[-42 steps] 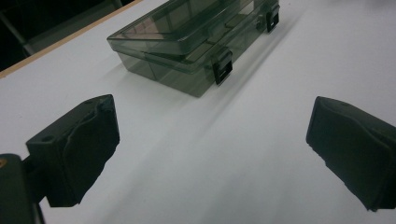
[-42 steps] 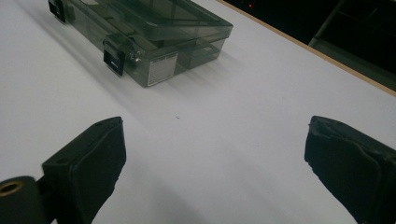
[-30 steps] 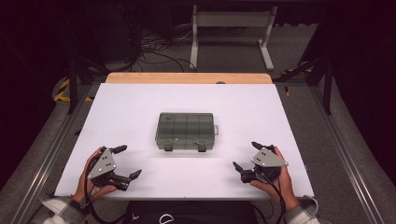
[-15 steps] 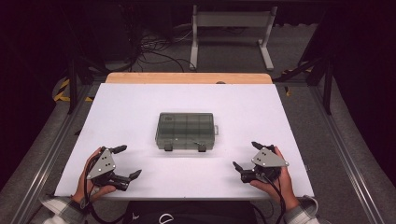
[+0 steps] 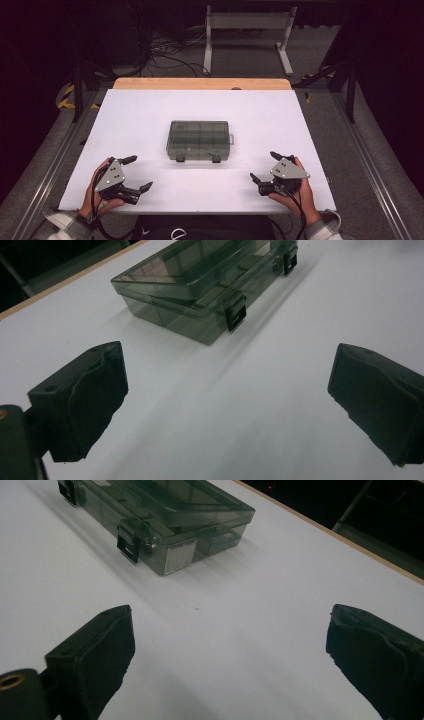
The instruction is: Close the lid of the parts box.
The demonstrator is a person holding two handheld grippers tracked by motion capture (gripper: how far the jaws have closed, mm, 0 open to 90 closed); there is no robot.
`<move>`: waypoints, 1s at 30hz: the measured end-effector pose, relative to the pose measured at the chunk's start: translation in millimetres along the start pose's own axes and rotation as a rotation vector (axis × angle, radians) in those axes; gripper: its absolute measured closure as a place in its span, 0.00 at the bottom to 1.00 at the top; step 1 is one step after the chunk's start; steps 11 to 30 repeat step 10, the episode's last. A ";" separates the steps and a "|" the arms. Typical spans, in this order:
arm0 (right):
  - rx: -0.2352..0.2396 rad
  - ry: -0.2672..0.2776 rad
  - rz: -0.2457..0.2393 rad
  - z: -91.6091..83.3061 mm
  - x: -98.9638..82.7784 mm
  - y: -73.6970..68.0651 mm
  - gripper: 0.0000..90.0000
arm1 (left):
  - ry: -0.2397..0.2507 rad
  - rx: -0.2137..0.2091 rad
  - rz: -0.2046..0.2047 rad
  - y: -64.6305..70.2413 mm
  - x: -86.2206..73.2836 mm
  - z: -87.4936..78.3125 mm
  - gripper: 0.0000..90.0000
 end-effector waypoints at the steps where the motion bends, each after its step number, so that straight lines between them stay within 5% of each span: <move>1: 0.000 0.002 -0.002 -0.2 0.3 0.0 0.06 | -0.005 -0.001 0.000 -0.4 -0.3 0.0 0.04; 30: -0.008 0.004 0.005 -1.4 0.1 0.8 0.06 | -0.005 -0.001 -0.001 0.4 0.9 0.3 0.04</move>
Point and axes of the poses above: each handheld gripper's, and its own axes: z roughly forward along the jaws, x roughly out of its top, y roughly to its right, the point moved 8 cm from there along z, roughly forward along the jaws, and after that the axes turned 6 degrees about y, right-handed, at the moved point
